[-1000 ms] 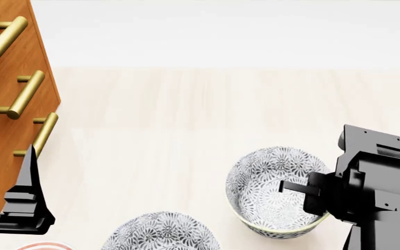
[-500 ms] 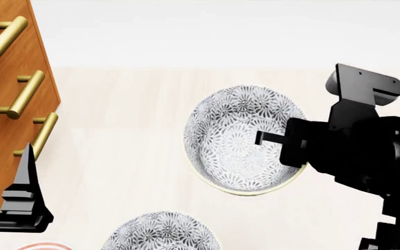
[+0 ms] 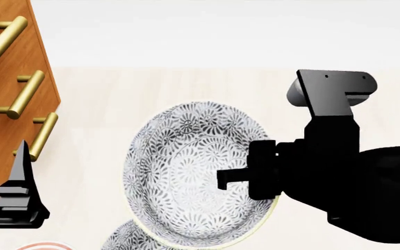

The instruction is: Stack the bowl at the front on the bowl in the middle.

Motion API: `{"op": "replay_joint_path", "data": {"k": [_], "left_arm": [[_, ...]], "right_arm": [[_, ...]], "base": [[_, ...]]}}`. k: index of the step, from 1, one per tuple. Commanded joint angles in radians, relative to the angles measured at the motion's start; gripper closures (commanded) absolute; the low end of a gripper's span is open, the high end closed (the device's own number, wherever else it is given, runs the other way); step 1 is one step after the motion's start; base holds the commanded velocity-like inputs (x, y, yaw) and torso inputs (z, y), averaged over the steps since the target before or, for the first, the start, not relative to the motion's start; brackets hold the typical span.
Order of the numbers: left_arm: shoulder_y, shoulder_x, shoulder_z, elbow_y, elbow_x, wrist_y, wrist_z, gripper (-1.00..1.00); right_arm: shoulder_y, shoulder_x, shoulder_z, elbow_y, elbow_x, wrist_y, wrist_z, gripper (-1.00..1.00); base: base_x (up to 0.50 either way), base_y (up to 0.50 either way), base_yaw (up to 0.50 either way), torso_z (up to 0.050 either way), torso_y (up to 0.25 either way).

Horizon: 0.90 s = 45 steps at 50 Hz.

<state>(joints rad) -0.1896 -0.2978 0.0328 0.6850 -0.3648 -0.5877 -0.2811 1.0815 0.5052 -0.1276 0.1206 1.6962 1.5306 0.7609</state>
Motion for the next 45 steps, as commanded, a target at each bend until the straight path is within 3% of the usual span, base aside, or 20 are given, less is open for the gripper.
{"op": "replay_joint_path", "data": {"k": [1,11,45], "left_arm": [[-0.005,-0.001,0.003,-0.008,-0.003,0.004,-0.004,-1.0],[-0.009,-0.003,0.002,-0.005,-0.009,0.004,-0.01,-1.0],[0.012,-0.012,0.013,-0.007,-0.014,0.024,-0.018,-1.0]], "right_arm": [[-0.052,0.044,-0.072,-0.122,0.23,-0.012,0.133,1.0],[-0.108,0.043,-0.125,-0.224,0.244,-0.025,0.144,1.0],[-0.108,-0.051,-0.265,-0.143,-0.167,-0.118,-0.194,1.0]], "base": [[0.0,0.0,0.0,0.0,0.0],[0.0,0.0,0.0,0.0,0.0],[0.0,0.0,0.0,0.0,0.0]]}}
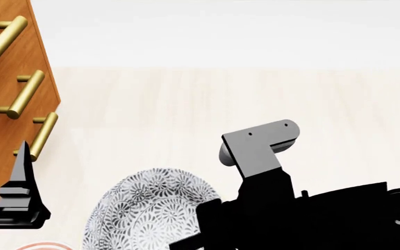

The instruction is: Stack the bowl at the front on the bowl in the middle.

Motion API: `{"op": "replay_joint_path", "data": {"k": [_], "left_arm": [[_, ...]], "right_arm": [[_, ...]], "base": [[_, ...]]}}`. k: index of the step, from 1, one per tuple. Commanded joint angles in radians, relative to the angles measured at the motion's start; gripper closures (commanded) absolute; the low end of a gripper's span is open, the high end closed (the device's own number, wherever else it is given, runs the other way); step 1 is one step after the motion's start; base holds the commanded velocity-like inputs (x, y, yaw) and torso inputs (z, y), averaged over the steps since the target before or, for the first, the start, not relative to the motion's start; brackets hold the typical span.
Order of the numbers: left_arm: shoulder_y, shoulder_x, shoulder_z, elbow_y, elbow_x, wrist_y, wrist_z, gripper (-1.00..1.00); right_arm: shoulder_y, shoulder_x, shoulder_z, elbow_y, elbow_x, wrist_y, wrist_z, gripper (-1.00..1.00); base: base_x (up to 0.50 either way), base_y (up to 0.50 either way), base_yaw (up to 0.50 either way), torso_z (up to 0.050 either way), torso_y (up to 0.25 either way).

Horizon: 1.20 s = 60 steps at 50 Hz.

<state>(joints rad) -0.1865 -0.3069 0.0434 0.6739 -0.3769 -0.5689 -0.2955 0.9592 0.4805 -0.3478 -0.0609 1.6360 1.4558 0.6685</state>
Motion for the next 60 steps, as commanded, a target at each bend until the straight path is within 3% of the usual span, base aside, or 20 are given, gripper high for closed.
{"op": "replay_joint_path", "data": {"k": [1,26,27,43,46,49,55,60], "left_arm": [[0.011,-0.004,0.004,0.005,-0.001,0.007,-0.004,-1.0],[0.024,-0.012,0.013,0.004,-0.002,0.019,-0.011,-1.0],[0.024,-0.012,0.015,0.007,-0.002,0.016,-0.012,-1.0],[0.018,-0.017,0.019,0.001,-0.008,0.018,-0.016,-1.0],[0.019,-0.017,0.019,-0.001,-0.008,0.021,-0.016,-1.0],[0.016,-0.017,0.027,-0.003,-0.002,0.023,-0.018,-1.0],[0.023,-0.019,0.057,-0.001,0.035,0.061,-0.018,-1.0],[0.062,-0.026,0.082,0.048,0.095,0.199,0.002,-1.0]], "right_arm": [[0.013,-0.029,-0.051,0.041,-0.115,-0.047,-0.111,1.0],[0.008,-0.065,-0.239,0.189,-0.369,-0.175,-0.33,1.0],[0.01,-0.065,-0.243,0.197,-0.376,-0.18,-0.338,-1.0],[0.011,-0.049,-0.272,0.156,-0.38,-0.177,-0.348,-1.0],[-0.066,-0.018,-0.198,-0.015,-0.516,-0.414,-0.254,-1.0],[-0.246,0.018,-0.09,-0.308,-0.798,-0.85,-0.129,-1.0],[-0.491,0.055,-0.069,-0.474,-1.077,-1.223,-0.136,-1.0],[-0.602,0.054,-0.066,-0.503,-1.204,-1.354,-0.092,-1.0]], "base": [[0.0,0.0,0.0,0.0,0.0],[0.0,0.0,0.0,0.0,0.0],[0.0,0.0,0.0,0.0,0.0],[0.0,0.0,0.0,0.0,0.0],[0.0,0.0,0.0,0.0,0.003],[0.0,0.0,0.0,0.0,0.0],[0.0,0.0,0.0,0.0,0.0],[0.0,0.0,0.0,0.0,0.0]]}}
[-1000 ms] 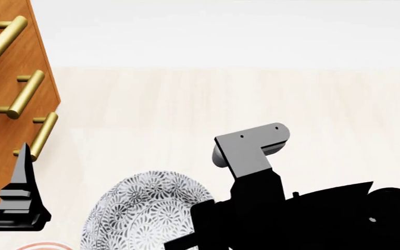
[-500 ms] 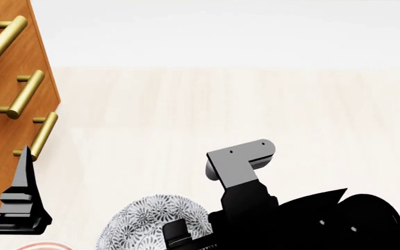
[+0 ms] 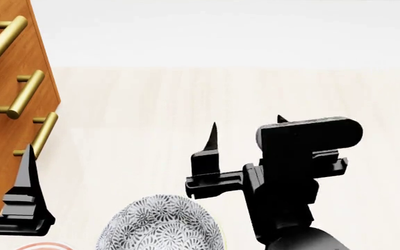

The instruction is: Stack the bowl at the front on the bowl in the middle.

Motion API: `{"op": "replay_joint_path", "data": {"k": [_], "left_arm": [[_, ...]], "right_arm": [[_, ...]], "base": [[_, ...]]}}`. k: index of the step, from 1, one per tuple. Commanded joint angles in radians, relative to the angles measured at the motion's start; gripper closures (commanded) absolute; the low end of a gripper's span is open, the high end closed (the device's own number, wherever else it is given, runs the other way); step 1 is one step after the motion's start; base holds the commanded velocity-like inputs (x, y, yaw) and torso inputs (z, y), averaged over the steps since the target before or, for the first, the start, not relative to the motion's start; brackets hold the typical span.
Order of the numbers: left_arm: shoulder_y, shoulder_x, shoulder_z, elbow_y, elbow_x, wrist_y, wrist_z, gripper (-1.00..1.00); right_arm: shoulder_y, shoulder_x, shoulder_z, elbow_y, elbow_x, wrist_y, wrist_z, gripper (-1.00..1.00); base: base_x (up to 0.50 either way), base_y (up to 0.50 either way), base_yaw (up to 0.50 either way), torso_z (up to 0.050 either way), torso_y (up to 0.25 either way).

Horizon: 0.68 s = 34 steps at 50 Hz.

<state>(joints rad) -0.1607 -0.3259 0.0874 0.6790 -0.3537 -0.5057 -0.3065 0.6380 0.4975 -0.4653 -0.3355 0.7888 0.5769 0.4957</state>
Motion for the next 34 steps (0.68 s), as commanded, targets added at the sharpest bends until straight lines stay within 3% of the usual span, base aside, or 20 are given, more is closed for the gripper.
{"op": "replay_joint_path", "data": {"k": [1,11,34], "left_arm": [[0.035,-0.007,0.039,0.051,0.075,0.135,0.009,-1.0],[0.097,-0.043,0.135,0.172,0.318,0.306,-0.028,-1.0],[0.117,-0.061,0.157,0.184,0.346,0.34,-0.032,-1.0]], "right_arm": [[-0.297,0.034,0.057,-0.23,-0.37,-0.503,0.085,-1.0],[-0.512,0.065,0.091,-0.37,-0.648,-0.778,0.178,-1.0],[-0.524,0.07,0.086,-0.411,-0.684,-0.748,0.187,-1.0]], "base": [[0.0,0.0,0.0,0.0,0.0],[0.0,0.0,0.0,0.0,0.0],[0.0,0.0,0.0,0.0,0.0]]}}
